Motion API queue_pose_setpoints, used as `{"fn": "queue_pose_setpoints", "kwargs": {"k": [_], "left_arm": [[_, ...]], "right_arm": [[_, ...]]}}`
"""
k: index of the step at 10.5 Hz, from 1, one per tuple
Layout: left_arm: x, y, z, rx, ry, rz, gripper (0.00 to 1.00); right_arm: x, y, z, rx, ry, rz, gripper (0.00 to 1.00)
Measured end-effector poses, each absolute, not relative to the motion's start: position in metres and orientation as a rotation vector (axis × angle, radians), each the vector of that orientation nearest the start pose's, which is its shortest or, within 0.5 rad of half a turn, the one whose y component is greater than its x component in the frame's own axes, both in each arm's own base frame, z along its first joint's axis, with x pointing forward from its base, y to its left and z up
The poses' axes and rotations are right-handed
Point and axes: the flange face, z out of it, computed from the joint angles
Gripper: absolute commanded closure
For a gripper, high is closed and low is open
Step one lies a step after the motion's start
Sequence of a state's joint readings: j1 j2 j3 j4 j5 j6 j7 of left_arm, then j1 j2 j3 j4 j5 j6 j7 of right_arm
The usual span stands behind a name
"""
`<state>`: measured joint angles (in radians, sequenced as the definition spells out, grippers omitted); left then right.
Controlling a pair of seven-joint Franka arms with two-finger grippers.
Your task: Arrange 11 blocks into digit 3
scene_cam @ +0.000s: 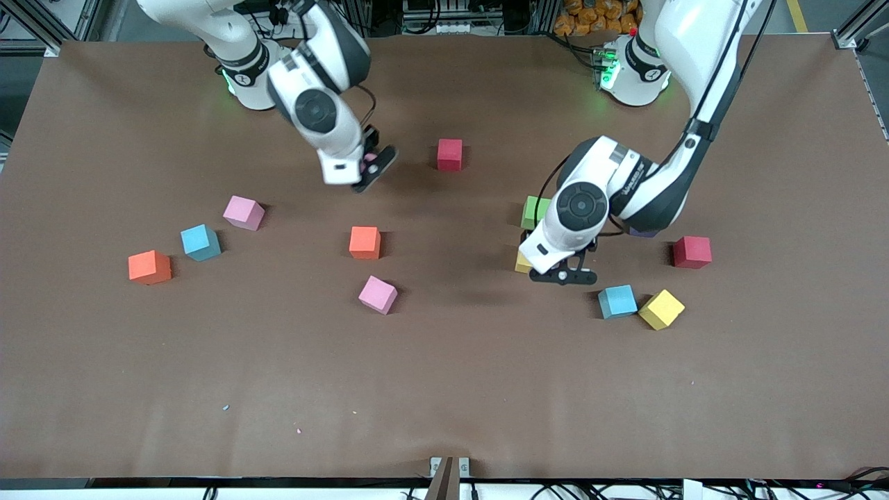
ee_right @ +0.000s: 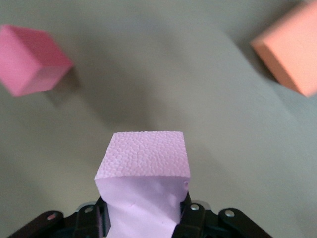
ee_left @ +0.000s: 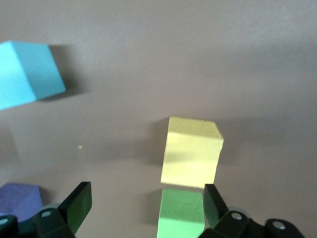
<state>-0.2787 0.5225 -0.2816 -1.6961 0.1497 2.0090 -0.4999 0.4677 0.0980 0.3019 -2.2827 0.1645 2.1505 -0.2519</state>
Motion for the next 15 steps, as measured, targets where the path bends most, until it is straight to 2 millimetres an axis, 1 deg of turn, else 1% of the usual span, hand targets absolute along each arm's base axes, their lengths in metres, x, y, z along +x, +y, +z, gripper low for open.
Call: {"fn": "queue_pose_setpoints", "kwargs": {"k": [1, 2, 3, 5, 7, 9, 11, 15], "left_arm": [[0.57, -0.327, 0.282, -3.049, 0.195, 0.251, 0.0], [0.575, -0.329, 0.277, -3.058, 0.221, 0.226, 0.0], [0.579, -0.333, 0.271, -3.068, 0.262, 0.185, 0.0], [0.576, -0.344, 0.257, -3.065, 0.348, 0.157, 0.0], [0.57, -0.351, 0.247, -3.054, 0.378, 0.173, 0.0], [0.564, -0.354, 0.237, -3.032, 0.41, 0.19, 0.0], [0.559, -0.357, 0.23, -3.024, 0.426, 0.198, 0.0], [0.553, -0.358, 0.223, -3.016, 0.439, 0.218, 0.0]], "right_arm": [[0.341, 0.372, 0.303, -2.689, -1.496, 0.352, 1.0], [0.329, 0.387, 0.305, -2.666, -1.655, 0.308, 1.0], [0.317, 0.399, 0.303, -2.636, -1.8, 0.267, 1.0], [0.302, 0.418, 0.291, -2.565, -1.994, 0.197, 1.0], [0.288, 0.44, 0.279, -2.48, -2.169, 0.159, 1.0], [0.277, 0.458, 0.266, -2.415, -2.273, 0.161, 1.0], [0.271, 0.467, 0.253, -2.379, -2.313, 0.187, 1.0], [0.272, 0.478, 0.236, -2.358, -2.319, 0.235, 1.0]]}}
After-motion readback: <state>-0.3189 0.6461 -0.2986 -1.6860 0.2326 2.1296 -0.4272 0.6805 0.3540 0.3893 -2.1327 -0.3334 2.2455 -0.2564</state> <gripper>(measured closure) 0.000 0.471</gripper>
